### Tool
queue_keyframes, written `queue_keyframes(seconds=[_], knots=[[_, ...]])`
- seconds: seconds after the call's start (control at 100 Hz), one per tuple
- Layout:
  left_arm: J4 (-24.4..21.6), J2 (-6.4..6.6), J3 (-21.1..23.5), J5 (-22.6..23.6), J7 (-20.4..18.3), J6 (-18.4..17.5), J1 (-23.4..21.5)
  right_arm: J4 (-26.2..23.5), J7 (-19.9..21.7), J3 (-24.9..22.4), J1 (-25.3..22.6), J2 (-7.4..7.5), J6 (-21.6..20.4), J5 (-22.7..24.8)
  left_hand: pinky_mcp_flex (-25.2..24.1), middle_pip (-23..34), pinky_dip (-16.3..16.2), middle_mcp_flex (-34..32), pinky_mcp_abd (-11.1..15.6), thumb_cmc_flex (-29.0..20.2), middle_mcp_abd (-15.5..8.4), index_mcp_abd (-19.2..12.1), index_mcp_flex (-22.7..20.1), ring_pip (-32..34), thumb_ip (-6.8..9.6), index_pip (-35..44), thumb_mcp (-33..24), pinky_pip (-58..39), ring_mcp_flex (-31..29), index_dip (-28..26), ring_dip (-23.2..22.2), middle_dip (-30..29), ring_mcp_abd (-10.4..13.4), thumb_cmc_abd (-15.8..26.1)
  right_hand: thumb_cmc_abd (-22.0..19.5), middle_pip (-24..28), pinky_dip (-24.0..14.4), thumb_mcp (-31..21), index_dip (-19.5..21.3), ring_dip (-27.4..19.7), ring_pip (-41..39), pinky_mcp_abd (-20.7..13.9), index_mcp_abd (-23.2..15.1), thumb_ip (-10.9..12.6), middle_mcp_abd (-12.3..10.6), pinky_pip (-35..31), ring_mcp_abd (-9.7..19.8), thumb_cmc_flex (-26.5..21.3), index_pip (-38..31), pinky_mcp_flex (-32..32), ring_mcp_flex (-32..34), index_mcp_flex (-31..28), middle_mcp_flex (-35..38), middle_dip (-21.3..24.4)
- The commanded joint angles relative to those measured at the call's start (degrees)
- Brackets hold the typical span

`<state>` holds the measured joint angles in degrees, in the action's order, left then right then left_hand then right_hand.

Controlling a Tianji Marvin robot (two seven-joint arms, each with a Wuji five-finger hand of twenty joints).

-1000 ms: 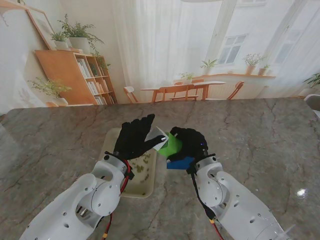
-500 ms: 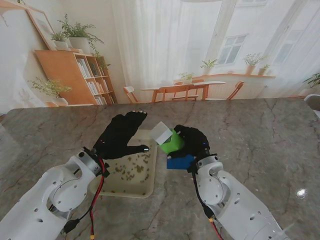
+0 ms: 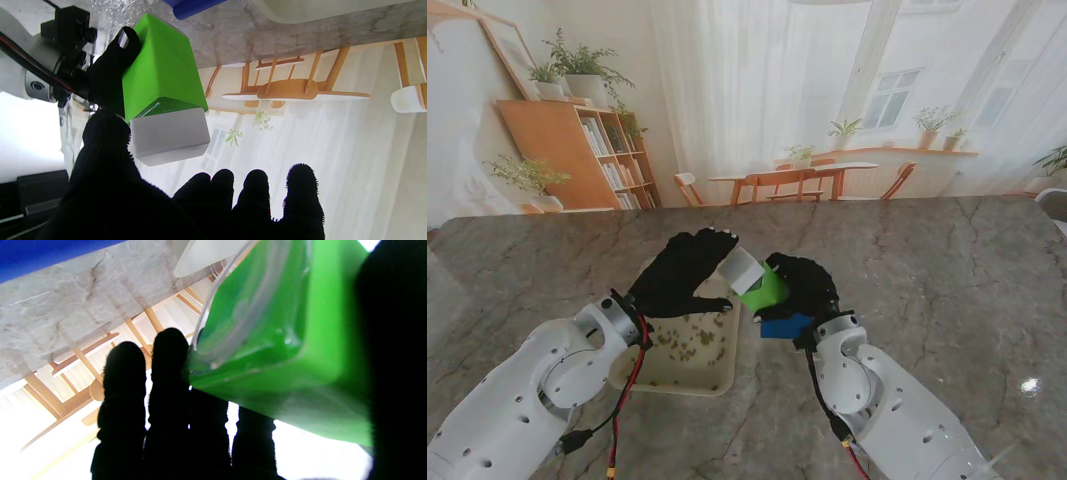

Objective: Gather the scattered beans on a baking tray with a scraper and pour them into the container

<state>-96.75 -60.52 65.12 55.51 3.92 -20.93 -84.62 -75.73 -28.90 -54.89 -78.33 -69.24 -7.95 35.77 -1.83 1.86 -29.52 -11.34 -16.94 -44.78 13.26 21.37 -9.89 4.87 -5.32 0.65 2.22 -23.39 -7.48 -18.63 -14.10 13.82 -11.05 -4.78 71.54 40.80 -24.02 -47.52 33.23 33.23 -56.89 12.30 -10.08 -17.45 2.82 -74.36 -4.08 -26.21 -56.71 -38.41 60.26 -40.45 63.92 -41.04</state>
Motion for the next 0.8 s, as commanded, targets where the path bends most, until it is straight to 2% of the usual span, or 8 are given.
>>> queue_keyframes(seconds=[0.0, 0.06, 0.25, 0.43, 0.52, 0.63, 0.72, 0.79], knots=[[0.56, -0.59, -0.62, -1.07, 0.02, 0.25, 0.42, -0.44, 0.58, 0.02, -0.45, -0.35, -0.57, -0.38, -0.04, 0.68, 1.88, -2.05, 1.66, -1.51, -3.31, -1.30, 1.75, 0.75, 3.62, 2.24, -1.05, -1.65, -0.98, -3.71, 0.30, 0.54, 1.85, -1.71, -10.42, 4.82, 0.66, -30.06, 3.18, 0.02, -1.15, -1.13, -11.34, 2.38, -4.31, 0.22, 7.76, -8.86, -9.90, 0.35, 1.30, -3.62, 3.05, -0.22], [0.84, -0.61, -1.03, -1.65, -0.35, 0.12, 0.80, -0.64, 0.57, -0.01, -0.61, -0.32, -0.74, -0.30, 0.78, 0.93, 1.83, -3.98, 1.56, -1.96, -4.61, -4.50, -0.31, 0.84, 3.53, 4.21, -1.08, -2.52, -2.76, -6.15, 0.22, 0.81, 2.48, -2.26, -10.33, 4.75, 0.68, -30.13, 3.17, 0.06, -1.09, -1.16, -11.32, 2.34, -4.30, 0.27, 7.76, -8.81, -9.85, 0.40, 1.32, -3.59, 3.04, -0.25], [1.72, -0.80, -2.42, -2.77, -0.25, 0.16, 1.86, -1.14, 0.56, -0.08, -0.98, -0.11, -1.37, 0.37, 3.99, 2.23, -0.57, -10.46, 1.88, -3.98, -8.30, -11.30, -5.98, 1.91, 3.31, 7.85, -1.16, -7.48, -9.62, -13.08, -1.17, 2.71, 5.05, -3.17, -10.12, 4.62, 0.71, -30.29, 3.23, 0.18, -0.99, -1.00, -11.46, 2.25, -4.35, 0.34, 7.76, -8.74, -9.82, 0.38, 1.34, -3.79, 3.19, -0.33], [2.52, -1.19, -3.74, -3.64, 1.17, 0.78, 2.69, -1.54, 0.55, -0.01, -1.23, -0.01, -1.96, 0.76, 8.12, 6.38, -7.69, -20.23, 2.92, -4.99, -12.06, -16.84, -11.70, 5.80, 3.16, 11.92, -0.87, -16.92, -18.56, -22.92, -7.83, 8.94, 6.39, -1.53, -9.98, 4.51, 0.72, -30.45, 3.29, 0.19, -0.80, -1.00, -11.34, 2.16, -4.38, 0.34, 7.72, -8.69, -9.82, 0.38, 1.47, -3.94, 3.29, -0.41], [2.78, -1.38, -4.26, -4.37, 1.49, 1.18, 3.01, -1.53, 0.57, 0.08, -1.20, 0.05, -2.09, 1.00, 8.82, 9.76, -10.15, -24.49, 3.63, -6.41, -14.15, -19.17, -14.03, 7.38, 3.01, 14.71, -0.69, -19.14, -21.48, -27.61, -11.71, 15.30, 7.03, -0.92, -9.96, 4.47, 0.72, -30.41, 3.29, 0.22, -0.77, -1.04, -11.35, 2.10, -4.29, 0.34, 7.72, -8.62, -9.76, 0.31, 1.48, -3.92, 3.33, -0.45], [3.17, -1.62, -5.03, -4.70, 2.33, 2.12, 3.41, -1.49, 0.39, 0.19, -1.17, -0.02, -2.19, 0.96, 10.30, 15.75, -12.60, -28.51, 4.85, -7.71, -16.40, -19.89, -15.21, 10.52, 2.98, 18.04, -0.65, -22.23, -24.62, -31.76, -17.72, 25.37, 7.83, -0.82, -9.91, 4.45, 0.73, -30.53, 3.30, 0.22, -0.68, -0.94, -11.24, 2.12, -4.24, 0.39, 7.56, -8.80, -9.74, 0.35, 1.56, -3.90, 3.36, -0.50], [3.48, -1.90, -5.90, -5.01, 3.30, 3.49, 3.74, -1.63, 0.00, 0.28, -1.25, -0.07, -2.15, 1.12, 11.45, 25.85, -14.16, -31.51, 5.82, -7.85, -18.59, -19.75, -15.98, 15.68, 2.89, 22.09, -0.54, -24.81, -27.32, -34.51, -25.31, 37.39, 8.12, -0.78, -9.84, 4.44, 0.74, -30.57, 3.34, 0.25, -0.63, -0.84, -11.11, 2.09, -4.08, 0.43, 7.52, -8.82, -9.78, 0.29, 1.63, -3.96, 3.35, -0.55], [3.50, -2.08, -6.51, -5.46, 3.58, 4.67, 3.90, -1.93, -0.31, 0.33, -1.42, -0.06, -1.97, 1.45, 11.24, 35.01, -14.96, -33.24, 5.63, -6.49, -19.20, -19.08, -17.11, 20.71, 2.92, 25.12, -0.47, -25.89, -28.02, -36.49, -31.98, 45.62, 7.25, -0.63, -9.65, 4.50, 0.69, -30.67, 3.34, 0.34, -0.64, -0.44, -10.89, 2.08, -3.80, 0.35, 7.26, -8.98, -9.81, 0.24, 1.65, -4.00, 3.39, -0.59]])
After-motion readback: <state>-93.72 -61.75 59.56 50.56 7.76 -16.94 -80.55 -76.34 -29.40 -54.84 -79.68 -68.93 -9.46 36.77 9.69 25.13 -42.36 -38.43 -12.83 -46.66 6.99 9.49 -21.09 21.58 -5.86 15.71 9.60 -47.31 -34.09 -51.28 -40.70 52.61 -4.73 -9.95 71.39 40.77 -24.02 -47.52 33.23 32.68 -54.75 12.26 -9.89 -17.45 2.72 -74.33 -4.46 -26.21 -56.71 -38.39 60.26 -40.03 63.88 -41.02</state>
